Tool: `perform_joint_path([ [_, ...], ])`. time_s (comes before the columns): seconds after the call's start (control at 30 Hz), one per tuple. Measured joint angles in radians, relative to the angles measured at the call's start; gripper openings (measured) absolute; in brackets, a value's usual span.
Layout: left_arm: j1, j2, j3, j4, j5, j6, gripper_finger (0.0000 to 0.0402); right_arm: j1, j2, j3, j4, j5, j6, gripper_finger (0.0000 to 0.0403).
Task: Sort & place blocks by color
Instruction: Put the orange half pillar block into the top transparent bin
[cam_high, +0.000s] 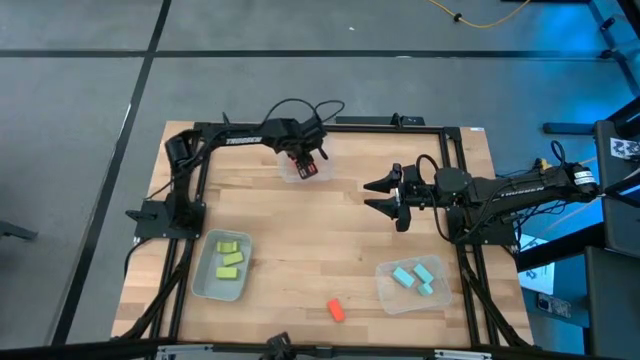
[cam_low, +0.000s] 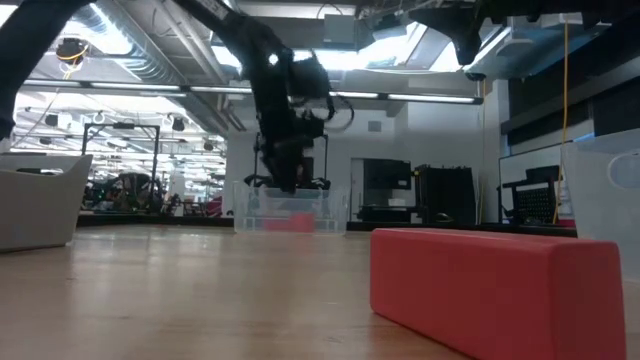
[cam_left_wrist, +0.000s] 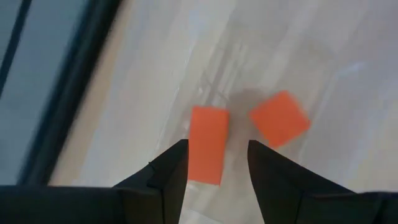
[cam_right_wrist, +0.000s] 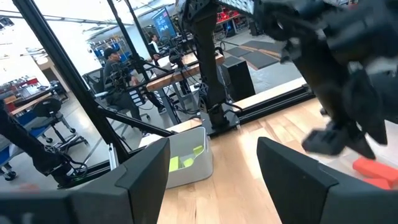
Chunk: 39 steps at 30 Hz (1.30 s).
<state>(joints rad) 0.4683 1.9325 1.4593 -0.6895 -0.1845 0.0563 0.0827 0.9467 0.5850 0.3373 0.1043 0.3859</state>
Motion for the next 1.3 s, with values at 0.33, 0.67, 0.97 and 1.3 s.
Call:
perform_joint_path([
  [0.33,-0.05,-0.296,-0.022,0.13,0.249,-0.081,0.0154,0.0,0.0,0.0,-0.012,0.0,-0.001,0.0245],
  [0.67,-0.261,-0.731,-0.421,0.681,0.251,-0.248,0.0154,0.0,0.0,0.0,-0.016,0.0,-0.001,0.0245],
  [0.97,-0.441,-1.021,-0.858,1.112,0.133,-0.337,0.0154,0.0,0.0,0.0,-0.016,0.0,-0.001,0.0245],
  [1.3,-0.485,-1.113,-1.0,1.23,0.067,-0.41,0.0154,0.0,0.0,0.0,-0.016,-0.001,-0.001,0.0245],
])
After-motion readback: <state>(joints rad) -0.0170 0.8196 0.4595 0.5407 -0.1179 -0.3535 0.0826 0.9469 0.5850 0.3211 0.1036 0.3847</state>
